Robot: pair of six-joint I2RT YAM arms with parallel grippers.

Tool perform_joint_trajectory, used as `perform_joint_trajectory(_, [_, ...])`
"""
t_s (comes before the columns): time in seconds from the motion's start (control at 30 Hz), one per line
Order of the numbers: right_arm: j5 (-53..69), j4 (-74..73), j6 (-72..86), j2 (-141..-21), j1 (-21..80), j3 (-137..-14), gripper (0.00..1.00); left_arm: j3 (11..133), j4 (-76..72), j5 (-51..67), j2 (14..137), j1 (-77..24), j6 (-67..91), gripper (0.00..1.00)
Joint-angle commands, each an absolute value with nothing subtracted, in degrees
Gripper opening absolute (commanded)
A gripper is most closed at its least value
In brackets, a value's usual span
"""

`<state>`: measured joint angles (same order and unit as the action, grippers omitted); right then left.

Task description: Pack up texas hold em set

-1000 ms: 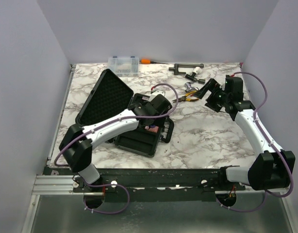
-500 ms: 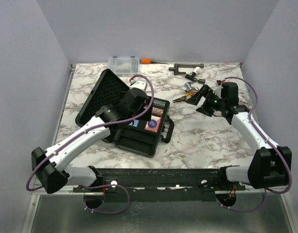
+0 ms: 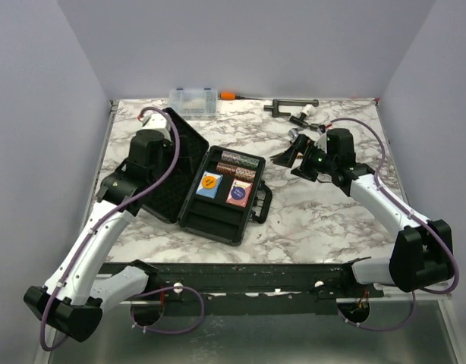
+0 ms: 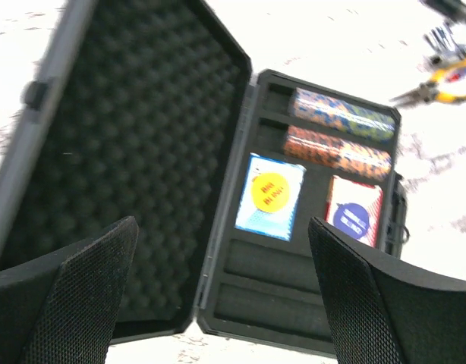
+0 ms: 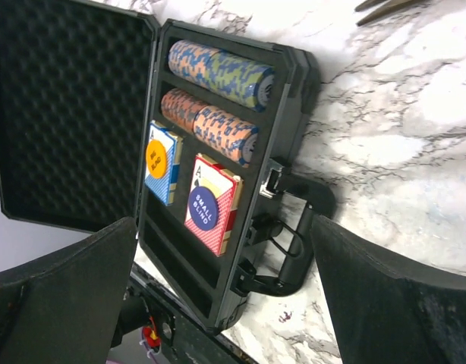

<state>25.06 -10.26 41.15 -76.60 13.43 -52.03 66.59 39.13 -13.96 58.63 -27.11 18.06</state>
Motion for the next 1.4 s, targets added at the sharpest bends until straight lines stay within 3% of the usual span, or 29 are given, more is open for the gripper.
perform_joint_trajectory(0.0, [22.1,-6.0,41.7,-76.8,15.1,-51.7,1.0,66.9,38.9,-7.1,56.9,-16.6,16.4,0.92])
perform_joint_trajectory(0.33, [22.3,-3.8,41.4,-75.2,15.3,-46.5,1.0,66.2,33.2,7.0,57.4,2.0,22.6,0.85])
perform_joint_trajectory(0.8, [20.2,-4.5,41.2,-76.1,15.3,-44.6,1.0,68.3,29.8,19.6,68.0,20.9,28.8,0.59])
perform_joint_trajectory(0.9, [18.8,-4.5,41.7,-75.9,15.2,-43.8,1.0,68.4,29.8,23.3,71.7,24.8,29.3,0.47])
perform_joint_trajectory(1.0, [17.6,-5.4,42.1,-76.3,15.3,-43.6,1.0,68.3,30.0,24.5,74.8,27.1,29.2,0.38])
perform_joint_trajectory(1.37, [18.6,-6.0,40.8,-76.9,15.3,-42.6,1.0,66.9,31.1,29.5,83.1,27.2,27.8,0.25])
